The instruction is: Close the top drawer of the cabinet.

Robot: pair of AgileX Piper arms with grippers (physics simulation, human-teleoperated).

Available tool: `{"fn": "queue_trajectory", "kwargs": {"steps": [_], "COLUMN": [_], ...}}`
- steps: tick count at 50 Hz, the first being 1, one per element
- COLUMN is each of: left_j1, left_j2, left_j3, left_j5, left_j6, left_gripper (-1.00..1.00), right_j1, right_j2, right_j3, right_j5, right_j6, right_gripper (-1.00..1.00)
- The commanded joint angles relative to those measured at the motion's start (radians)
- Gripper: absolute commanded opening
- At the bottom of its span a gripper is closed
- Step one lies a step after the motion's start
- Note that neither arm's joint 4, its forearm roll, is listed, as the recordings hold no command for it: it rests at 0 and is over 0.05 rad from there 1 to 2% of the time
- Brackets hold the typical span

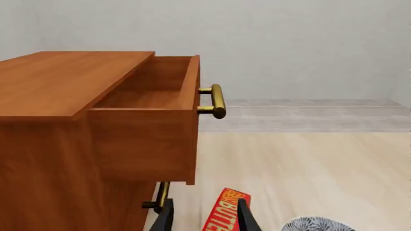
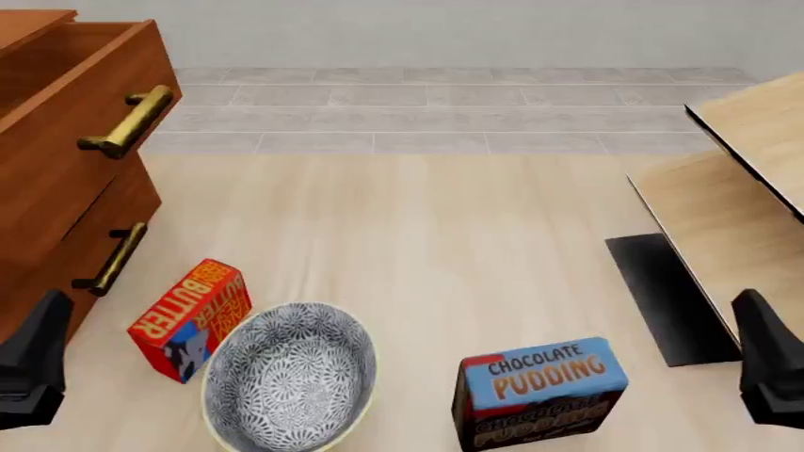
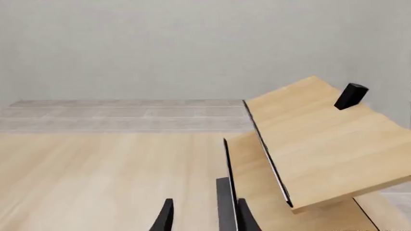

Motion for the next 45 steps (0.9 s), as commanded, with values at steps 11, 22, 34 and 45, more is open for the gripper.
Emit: {"fn": "queue_trajectory", "kwargs": {"steps": [11,22,34,45], "left_j1": [-0.019,-0.031,-0.102,-0.158], "left_j2": [-0.001,0.0,-0.001,-0.001], "left_j3": [-0.021,-0.029,-0.031,-0.036], "left_j5": [0.016,0.007,-0.021,-0.039], "left_j6": [-0.01,0.017,0.148,0.233], "left_gripper": [1.0,1.0,1.0,1.0], "right_j1": [-0.006,0.012,0.012,0.014], "right_j2": [0.001,-0.001,-0.001,-0.001], "right_j3": [-0.03,-0.018,-0.021,-0.017], "right_j5": [0.02,0.021,0.021,0.023], "right_j6": [0.022,0.018,0.024,0.025], "right_gripper": [1.0,1.0,1.0,1.0]}}
